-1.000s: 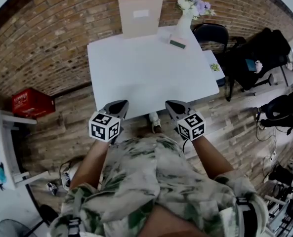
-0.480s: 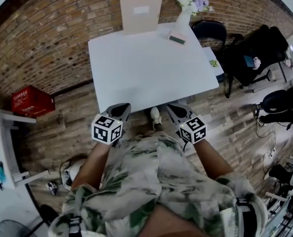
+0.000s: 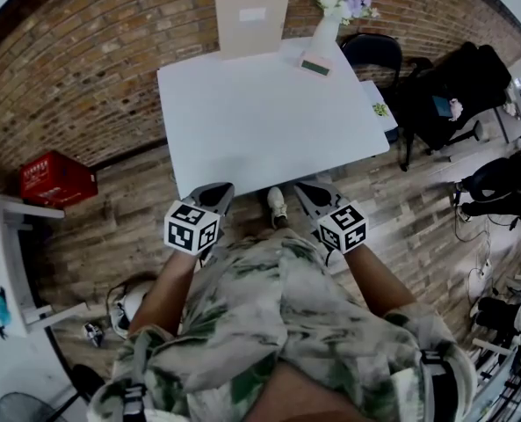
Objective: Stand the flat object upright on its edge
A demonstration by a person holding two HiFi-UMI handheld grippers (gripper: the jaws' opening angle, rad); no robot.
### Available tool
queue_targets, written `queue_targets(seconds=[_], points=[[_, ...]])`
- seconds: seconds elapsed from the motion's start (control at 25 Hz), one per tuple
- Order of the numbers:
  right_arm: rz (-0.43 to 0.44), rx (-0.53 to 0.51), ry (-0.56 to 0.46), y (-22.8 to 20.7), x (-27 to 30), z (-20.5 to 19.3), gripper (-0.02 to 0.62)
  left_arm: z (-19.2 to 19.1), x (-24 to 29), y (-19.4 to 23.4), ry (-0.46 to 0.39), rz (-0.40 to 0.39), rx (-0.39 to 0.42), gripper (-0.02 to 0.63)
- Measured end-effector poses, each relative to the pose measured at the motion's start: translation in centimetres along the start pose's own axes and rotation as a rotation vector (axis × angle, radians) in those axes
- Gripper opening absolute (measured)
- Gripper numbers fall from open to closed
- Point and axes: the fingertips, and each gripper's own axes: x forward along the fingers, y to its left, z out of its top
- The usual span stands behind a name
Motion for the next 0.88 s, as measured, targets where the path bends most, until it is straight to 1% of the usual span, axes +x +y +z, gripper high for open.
queue_targets(seconds=[0.2,0.88], points=[[0.007,-0.012,0.006,0.4,0.2,0.2,0.020,-0.3,-0.1,-0.1,0.009,-0.010,0.002,0.025],[0.019,-0.042,0.026,1.2,1.2,0.4,0.020,-1.6,-0.7,1.2,0.013,-0.003,-0.030,0.025]])
